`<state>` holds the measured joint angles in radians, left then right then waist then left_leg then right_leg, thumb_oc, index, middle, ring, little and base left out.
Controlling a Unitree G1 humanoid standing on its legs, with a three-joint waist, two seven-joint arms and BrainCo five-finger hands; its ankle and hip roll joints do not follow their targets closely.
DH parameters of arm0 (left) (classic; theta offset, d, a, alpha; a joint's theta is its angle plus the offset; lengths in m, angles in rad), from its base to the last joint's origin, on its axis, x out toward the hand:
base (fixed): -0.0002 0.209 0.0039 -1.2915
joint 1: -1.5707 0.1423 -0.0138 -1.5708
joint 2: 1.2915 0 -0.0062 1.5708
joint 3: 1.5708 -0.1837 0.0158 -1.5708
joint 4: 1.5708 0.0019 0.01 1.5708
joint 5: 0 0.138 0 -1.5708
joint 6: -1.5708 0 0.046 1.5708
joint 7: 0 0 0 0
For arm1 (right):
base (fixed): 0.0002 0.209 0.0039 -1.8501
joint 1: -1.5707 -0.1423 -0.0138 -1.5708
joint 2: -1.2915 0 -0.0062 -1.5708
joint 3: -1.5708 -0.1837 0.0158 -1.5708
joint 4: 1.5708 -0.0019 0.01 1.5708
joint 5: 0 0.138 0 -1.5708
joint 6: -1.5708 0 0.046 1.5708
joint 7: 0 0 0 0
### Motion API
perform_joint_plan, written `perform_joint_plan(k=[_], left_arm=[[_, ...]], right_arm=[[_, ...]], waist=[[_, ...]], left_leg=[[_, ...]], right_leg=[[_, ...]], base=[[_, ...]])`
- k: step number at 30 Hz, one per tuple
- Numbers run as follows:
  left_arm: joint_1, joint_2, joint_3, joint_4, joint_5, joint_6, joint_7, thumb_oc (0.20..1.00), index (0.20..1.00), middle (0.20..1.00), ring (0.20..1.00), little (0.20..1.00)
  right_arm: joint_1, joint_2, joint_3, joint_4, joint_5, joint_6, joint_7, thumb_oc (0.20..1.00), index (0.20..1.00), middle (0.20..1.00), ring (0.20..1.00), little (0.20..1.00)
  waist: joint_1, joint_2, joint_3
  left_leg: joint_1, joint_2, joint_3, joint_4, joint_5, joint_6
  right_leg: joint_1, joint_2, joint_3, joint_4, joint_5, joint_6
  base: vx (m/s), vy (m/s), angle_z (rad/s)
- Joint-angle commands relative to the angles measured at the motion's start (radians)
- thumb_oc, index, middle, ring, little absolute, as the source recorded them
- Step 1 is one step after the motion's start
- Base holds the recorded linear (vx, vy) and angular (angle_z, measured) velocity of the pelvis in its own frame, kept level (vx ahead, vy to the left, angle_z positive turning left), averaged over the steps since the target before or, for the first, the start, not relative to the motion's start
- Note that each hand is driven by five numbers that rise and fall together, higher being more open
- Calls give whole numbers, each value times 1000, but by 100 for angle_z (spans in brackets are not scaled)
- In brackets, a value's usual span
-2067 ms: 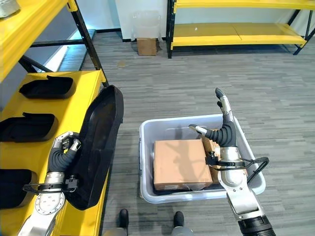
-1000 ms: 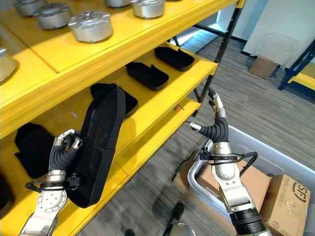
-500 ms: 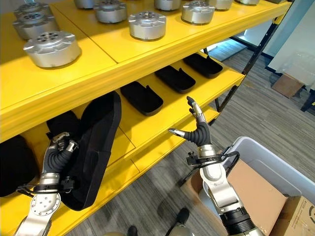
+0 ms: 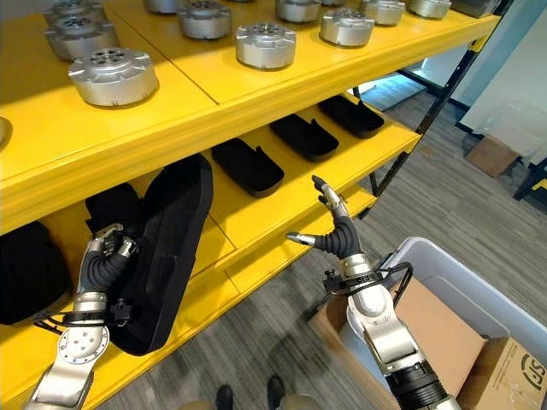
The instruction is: Move parts from the plastic box to the shelf.
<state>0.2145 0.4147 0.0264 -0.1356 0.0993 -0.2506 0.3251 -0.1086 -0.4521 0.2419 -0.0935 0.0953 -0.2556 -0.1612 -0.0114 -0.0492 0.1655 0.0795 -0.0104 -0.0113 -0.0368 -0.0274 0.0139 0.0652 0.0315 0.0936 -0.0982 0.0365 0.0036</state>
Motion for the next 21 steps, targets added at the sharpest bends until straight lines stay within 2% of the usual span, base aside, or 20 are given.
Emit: perform_joint_plan(k=[1,8,11,12,13,14,15,16,17,19,20,21], left_arm=[[-16,44,35,-47,-24,-72,0,200,200,200,200,200],[43,40,28,-64,-39,-76,-53,200,200,200,200,200],[46,44,18,-70,-51,-82,-70,200,200,200,200,200],[31,50,10,-71,-63,-82,-74,200,200,200,200,200],[28,50,11,-70,-64,-81,-74,200,200,200,200,200],[28,52,9,-72,-65,-83,-74,200,200,200,200,200],[31,55,16,-71,-69,-84,-69,200,200,200,200,200],[34,56,20,-70,-71,-82,-66,200,200,200,200,200],[32,60,30,-78,-82,-77,-59,200,200,200,200,200],[15,61,30,-75,-95,-75,-54,200,200,200,200,200],[9,57,26,-74,-114,-75,-56,200,200,200,200,200],[9,57,26,-74,-114,-75,-56,200,200,200,200,200]], right_arm=[[-24,-5,-21,-35,39,-66,-8,1000,1000,1000,1000,1000],[15,-25,-42,-65,56,-72,17,1000,1000,1000,1000,1000],[27,-38,-57,-74,55,-77,16,1000,1000,1000,1000,1000],[23,-48,-66,-77,53,-78,7,1000,1000,1000,1000,1000],[21,-48,-67,-76,53,-78,7,1000,1000,1000,1000,1000],[20,-48,-66,-73,52,-77,4,1000,1000,1000,1000,1000],[16,-43,-61,-70,59,-75,7,1000,1000,1000,1000,1000],[14,-40,-59,-69,64,-74,8,1000,1000,1000,1000,1000],[1,-34,-47,-59,75,-75,1,1000,1000,1000,1000,1000],[-18,-29,-30,-40,77,-76,-16,1000,1000,1000,1000,1000],[-21,-28,-24,-36,72,-74,-23,1000,1000,1000,1000,1000],[-22,-29,-24,-35,71,-74,-23,1000,1000,1000,1000,1000]], waist=[[3,-22,-104],[5,-16,-105],[0,-15,-77],[-8,-22,-52],[-9,-21,-49],[-11,-25,-38],[-12,-33,-29],[-11,-37,-30],[-14,-38,-26],[-22,-18,-26],[-27,-4,-28],[-28,-4,-28]], left_leg=[[-97,-102,-7,-50,103,39],[-74,-105,-47,-31,117,25],[-124,-120,-60,76,92,7],[-135,-95,-12,134,56,-1],[-142,-94,-13,150,46,-2],[-136,-73,-1,179,17,-4],[-123,-28,-8,218,-15,-8],[-114,2,-14,229,-18,-8],[-91,104,-28,245,-6,-14],[-60,206,-32,205,62,-33],[-44,247,-39,171,103,-45],[-42,248,-40,167,105,-46]], right_leg=[[-64,14,-34,39,71,80],[-15,8,-89,38,47,53],[-16,-10,-132,59,38,46],[-31,-37,-165,89,39,49],[-33,-35,-167,95,35,49],[-39,-49,-172,109,39,52],[-48,-63,-164,137,33,52],[-54,-71,-161,150,29,53],[-79,-84,-162,200,1,57],[-106,-90,-176,237,-25,61],[-120,-91,-181,256,-38,63],[-120,-90,-182,258,-39,62]], base=[[5,-44,1],[-10,-41,32],[-130,-4,73],[-164,35,81],[-155,39,95],[-89,45,99],[-92,73,77],[-75,135,25],[-60,162,-23],[-67,184,-19],[-32,116,7],[-48,260,15]])
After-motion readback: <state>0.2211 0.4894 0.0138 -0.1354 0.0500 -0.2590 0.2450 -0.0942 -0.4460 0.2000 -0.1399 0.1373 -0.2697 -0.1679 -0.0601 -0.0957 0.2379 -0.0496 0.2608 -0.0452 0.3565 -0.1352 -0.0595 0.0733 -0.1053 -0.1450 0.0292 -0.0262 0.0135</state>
